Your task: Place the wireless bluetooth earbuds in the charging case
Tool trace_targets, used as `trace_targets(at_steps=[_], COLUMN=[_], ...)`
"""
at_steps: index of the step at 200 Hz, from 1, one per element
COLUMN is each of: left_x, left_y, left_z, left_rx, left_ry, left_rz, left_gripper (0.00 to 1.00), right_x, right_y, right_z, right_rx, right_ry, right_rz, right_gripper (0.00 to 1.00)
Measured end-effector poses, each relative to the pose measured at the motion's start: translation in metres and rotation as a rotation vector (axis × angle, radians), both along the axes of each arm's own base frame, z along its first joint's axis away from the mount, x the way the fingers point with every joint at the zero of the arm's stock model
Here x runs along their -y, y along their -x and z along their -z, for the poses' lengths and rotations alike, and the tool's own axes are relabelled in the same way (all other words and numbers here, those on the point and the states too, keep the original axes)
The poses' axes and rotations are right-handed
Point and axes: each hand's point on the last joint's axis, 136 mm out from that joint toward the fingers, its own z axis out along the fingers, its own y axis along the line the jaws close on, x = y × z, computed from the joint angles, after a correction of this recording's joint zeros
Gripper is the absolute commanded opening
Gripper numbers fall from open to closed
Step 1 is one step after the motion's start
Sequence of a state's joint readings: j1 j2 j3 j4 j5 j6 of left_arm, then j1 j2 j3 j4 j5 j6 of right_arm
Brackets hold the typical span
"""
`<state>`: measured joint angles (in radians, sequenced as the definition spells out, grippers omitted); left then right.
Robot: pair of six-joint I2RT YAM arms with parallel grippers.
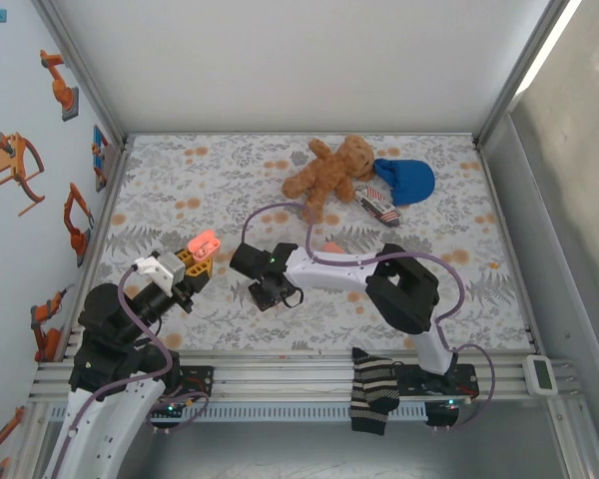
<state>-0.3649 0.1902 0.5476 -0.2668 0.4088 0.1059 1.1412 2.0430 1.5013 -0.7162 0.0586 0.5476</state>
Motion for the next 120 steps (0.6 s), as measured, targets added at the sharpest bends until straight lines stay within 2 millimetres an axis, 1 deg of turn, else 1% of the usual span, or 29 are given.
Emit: trace_targets(at_steps=[22, 48, 80, 120], left_x=[0.000, 0.000, 0.000, 0.000], left_y=[0.000, 0.000, -0.001, -0.002], left_z=[0.000, -0.001, 0.000, 0.001], left_rx=[0.001, 0.004, -0.002, -0.006], left_ry=[0.001, 0.002, 0.001, -0.001], left_rz=[0.003, 0.003, 0.001, -0.001], left_gripper=[0.00, 0.00, 0.00, 0.00], right_x=[0.000, 0.001, 0.002, 0.002], right_y=[0.001, 0.002, 0.004, 0.004], right_z=[0.007, 0.012, 0.018, 0.019], right_rx=[-0.011, -0.020, -0.032, -0.033], right_ry=[0.011, 0.021, 0.031, 0.036], right_rz=[-0.001, -0.005, -0.007, -0.007], right_gripper=[0.45, 0.40, 0.38, 0.35])
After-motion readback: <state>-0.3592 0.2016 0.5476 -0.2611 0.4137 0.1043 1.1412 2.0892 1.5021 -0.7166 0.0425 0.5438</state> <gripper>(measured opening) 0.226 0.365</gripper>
